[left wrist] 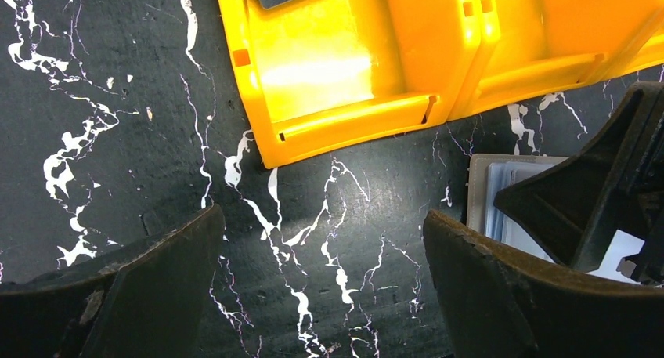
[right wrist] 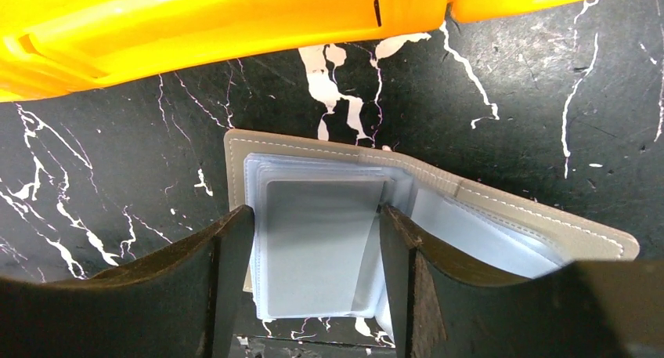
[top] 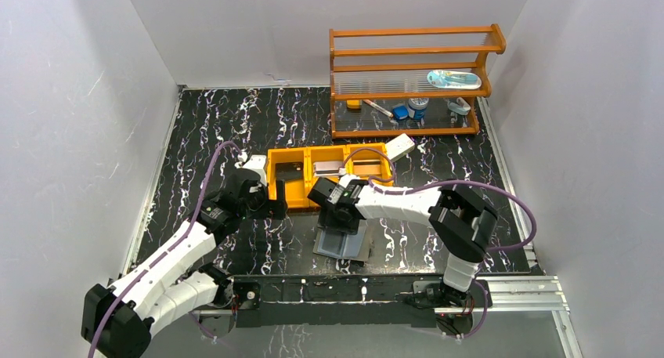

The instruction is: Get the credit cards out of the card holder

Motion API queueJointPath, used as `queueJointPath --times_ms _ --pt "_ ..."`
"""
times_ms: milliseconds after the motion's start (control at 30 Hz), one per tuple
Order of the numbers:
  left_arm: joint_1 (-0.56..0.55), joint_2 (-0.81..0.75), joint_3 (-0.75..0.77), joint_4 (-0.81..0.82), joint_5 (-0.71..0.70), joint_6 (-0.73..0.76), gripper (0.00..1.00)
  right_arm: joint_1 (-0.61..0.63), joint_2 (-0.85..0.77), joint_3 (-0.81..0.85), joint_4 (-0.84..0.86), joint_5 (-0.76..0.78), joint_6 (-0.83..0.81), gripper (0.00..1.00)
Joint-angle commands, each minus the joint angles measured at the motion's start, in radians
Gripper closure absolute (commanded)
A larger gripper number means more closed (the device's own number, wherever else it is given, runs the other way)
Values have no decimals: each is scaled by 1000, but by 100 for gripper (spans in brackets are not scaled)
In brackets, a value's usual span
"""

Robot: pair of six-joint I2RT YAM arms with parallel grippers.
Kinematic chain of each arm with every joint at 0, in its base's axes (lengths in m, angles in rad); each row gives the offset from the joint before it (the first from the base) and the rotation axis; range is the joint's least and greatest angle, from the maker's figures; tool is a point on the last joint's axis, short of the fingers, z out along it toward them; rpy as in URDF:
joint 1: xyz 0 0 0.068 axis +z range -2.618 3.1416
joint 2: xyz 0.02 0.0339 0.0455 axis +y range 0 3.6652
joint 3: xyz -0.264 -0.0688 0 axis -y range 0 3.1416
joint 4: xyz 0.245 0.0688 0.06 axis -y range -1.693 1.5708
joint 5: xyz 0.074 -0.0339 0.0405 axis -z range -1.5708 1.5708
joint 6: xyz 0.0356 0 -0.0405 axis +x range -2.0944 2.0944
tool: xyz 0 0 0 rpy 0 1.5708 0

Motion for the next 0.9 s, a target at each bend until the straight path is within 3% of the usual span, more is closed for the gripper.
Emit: queueJointPath --times_ms 0,100,300,567,867 --pt "2 -2 40 -15 -21 -3 2 2 -55 -56 66 -13 14 33" --pt "1 5 41 -15 -22 -3 2 2 -102 -97 143 -35 3 27" --pt "1 15 42 -15 -18 -3 2 2 -116 -72 124 -29 -30 22" --pt "1 16 43 -15 -20 -2 2 2 -93 -53 13 30 18 26" --pt "1 30 47 -18 -22 0 2 2 -59 -83 98 -13 -9 26"
